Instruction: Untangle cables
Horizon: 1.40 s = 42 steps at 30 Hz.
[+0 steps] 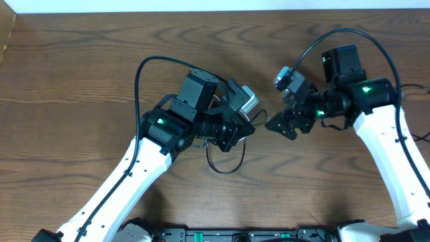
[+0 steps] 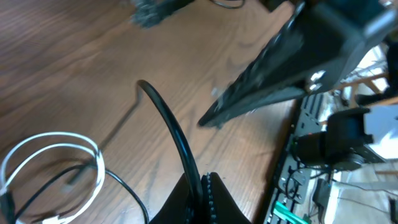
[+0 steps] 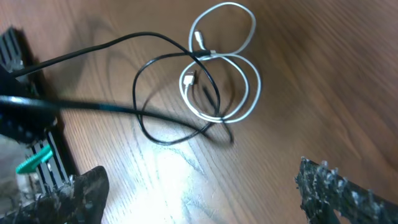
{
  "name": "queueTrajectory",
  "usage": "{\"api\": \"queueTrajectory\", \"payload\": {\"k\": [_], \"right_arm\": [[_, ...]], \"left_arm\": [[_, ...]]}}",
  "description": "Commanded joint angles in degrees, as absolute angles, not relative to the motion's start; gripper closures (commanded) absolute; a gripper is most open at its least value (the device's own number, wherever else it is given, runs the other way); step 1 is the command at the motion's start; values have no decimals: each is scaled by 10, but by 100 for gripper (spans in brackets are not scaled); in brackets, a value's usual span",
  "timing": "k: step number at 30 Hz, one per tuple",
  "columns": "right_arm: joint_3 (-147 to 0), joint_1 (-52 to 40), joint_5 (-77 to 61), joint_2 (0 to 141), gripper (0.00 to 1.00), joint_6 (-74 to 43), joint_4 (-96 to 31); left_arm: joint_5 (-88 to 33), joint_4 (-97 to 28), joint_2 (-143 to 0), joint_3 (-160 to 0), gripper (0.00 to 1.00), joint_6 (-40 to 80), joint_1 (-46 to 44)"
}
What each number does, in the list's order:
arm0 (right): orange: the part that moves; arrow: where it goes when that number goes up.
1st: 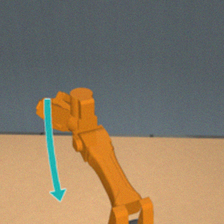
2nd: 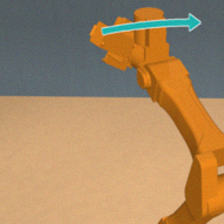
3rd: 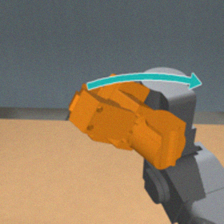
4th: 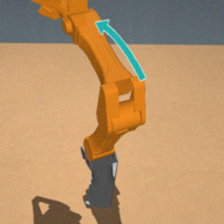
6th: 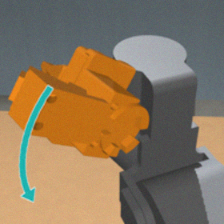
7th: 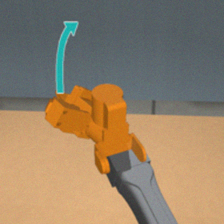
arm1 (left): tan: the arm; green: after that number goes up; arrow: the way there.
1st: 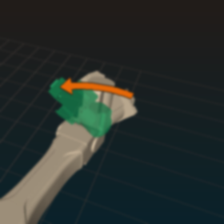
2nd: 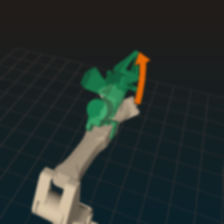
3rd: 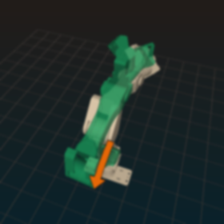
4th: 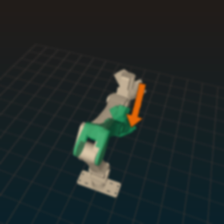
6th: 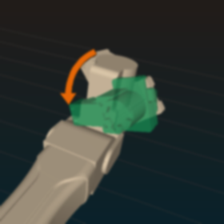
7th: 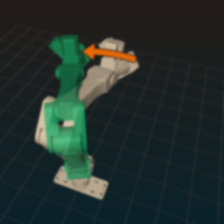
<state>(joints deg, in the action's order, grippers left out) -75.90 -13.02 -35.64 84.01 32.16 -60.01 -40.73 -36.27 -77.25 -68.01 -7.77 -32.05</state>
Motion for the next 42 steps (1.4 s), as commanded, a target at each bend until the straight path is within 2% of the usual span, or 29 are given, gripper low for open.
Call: {"api": "queueTrajectory", "payload": {"k": [1, 5, 7, 8, 9, 10, 11, 12, 18, 23, 25, 27, 29, 32, 34, 35, 37, 39, 41, 42], "right_arm": [[-759, -149, -366, 840, 6, 375, -600], [-759, -163, -371, 840, 8, 385, -600], [-759, -168, -378, 840, 14, 385, -600], [-759, -169, -382, 840, 21, 385, -599], [-759, -170, -382, 840, 34, 385, -598], [-759, -170, -381, 840, 53, 385, -596], [-759, -170, -382, 840, 64, 385, -595], [-759, -170, -382, 840, 67, 384, -595], [-759, -170, -382, 840, 58, 385, -595], [-759, -170, -388, 840, 59, 385, -588], [-759, -170, -396, 840, 64, 385, -584], [-759, -170, -396, 840, 83, 385, -580], [-759, -170, -396, 840, 98, 385, -580], [-759, -170, -393, 840, 99, 384, -581], [-759, -169, -375, 840, 99, 382, -580], [-759, -169, -348, 840, 99, 367, -578], [-759, -167, -279, 840, 99, 313, -566], [-759, -161, -150, 840, 99, 205, -548], [-759, -154, -16, 840, 99, 97, -539], [-759, -149, 59, 840, 99, 34, -539]], "left_arm": [[-450, -367, -775, -684, 93, -107, -322], [-450, -367, -775, -684, 93, -107, -322], [-450, -367, -775, -684, 93, -107, -322], [-450, -367, -775, -684, 93, -107, -322], [-450, -367, -775, -684, 93, -107, -322], [-450, -367, -775, -684, 93, -107, -322], [-450, -367, -775, -684, 93, -107, -322], [-450, -367, -775, -684, 93, -107, -322], [-512, -366, -775, -684, 93, -140, -322], [-521, -366, -775, -684, 93, -143, -322], [-521, -366, -775, -684, 93, -143, -322], [-521, -366, -775, -684, 93, -143, -322], [-520, -366, -775, -684, 93, -144, -322], [-497, -366, -775, -684, 93, -144, -322], [-440, -370, -775, -684, 91, -143, -322], [-402, -375, -775, -684, 83, -143, -322], [-356, -385, -775, -684, 83, -143, -322], [-320, -396, -775, -684, 62, -143, -322], [-296, -408, -775, -684, 35, -143, -322], [-288, -413, -775, -684, 31, -143, -322]]}}
